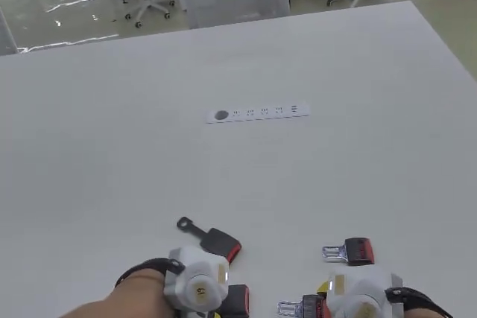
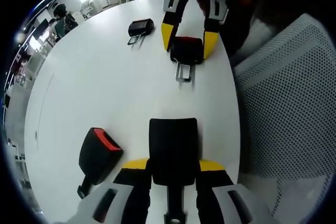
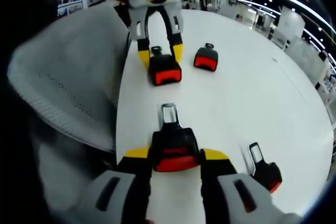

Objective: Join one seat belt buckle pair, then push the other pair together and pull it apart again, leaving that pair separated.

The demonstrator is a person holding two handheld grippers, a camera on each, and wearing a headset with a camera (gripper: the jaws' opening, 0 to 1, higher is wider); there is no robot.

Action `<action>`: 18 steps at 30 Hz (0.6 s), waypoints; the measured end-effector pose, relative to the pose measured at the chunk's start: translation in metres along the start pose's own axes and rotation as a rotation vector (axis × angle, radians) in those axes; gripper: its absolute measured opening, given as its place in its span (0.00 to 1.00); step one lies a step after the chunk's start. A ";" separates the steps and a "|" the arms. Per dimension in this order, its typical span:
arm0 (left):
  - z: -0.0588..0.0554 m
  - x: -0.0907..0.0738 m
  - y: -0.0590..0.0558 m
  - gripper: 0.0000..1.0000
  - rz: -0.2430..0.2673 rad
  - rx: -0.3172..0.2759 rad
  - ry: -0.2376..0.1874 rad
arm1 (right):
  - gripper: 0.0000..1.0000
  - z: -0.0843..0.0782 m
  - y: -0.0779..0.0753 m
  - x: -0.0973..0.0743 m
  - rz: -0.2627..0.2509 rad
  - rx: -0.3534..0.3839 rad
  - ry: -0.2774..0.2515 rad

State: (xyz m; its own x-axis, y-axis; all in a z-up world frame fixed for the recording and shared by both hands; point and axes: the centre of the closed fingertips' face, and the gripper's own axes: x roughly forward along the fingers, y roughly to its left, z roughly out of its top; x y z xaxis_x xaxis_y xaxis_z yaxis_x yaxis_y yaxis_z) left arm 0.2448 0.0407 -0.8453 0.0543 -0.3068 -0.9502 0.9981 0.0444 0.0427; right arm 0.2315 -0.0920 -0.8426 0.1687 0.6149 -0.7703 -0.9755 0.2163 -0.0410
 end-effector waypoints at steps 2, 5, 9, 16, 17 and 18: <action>0.000 0.000 0.000 0.33 0.001 -0.003 0.000 | 0.36 0.003 0.002 0.003 0.002 0.001 0.003; 0.000 0.000 0.000 0.33 0.002 -0.005 0.003 | 0.36 0.010 0.006 0.008 0.008 -0.001 0.003; 0.001 0.000 0.000 0.33 0.000 -0.001 0.010 | 0.36 0.016 0.009 0.015 0.017 -0.011 -0.004; 0.000 0.000 0.000 0.33 -0.003 -0.011 0.012 | 0.36 0.026 0.011 0.023 0.026 -0.021 -0.008; 0.000 0.000 0.000 0.33 -0.003 -0.016 0.012 | 0.36 0.025 0.011 0.023 0.027 -0.019 -0.007; 0.000 0.000 0.000 0.33 -0.004 -0.015 0.012 | 0.36 0.025 0.010 0.023 0.028 -0.018 -0.008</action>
State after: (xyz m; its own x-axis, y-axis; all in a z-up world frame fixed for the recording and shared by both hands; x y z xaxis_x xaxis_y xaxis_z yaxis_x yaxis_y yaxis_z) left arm 0.2450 0.0405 -0.8457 0.0501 -0.2954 -0.9541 0.9978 0.0573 0.0346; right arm 0.2288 -0.0566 -0.8447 0.1420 0.6267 -0.7662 -0.9823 0.1847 -0.0310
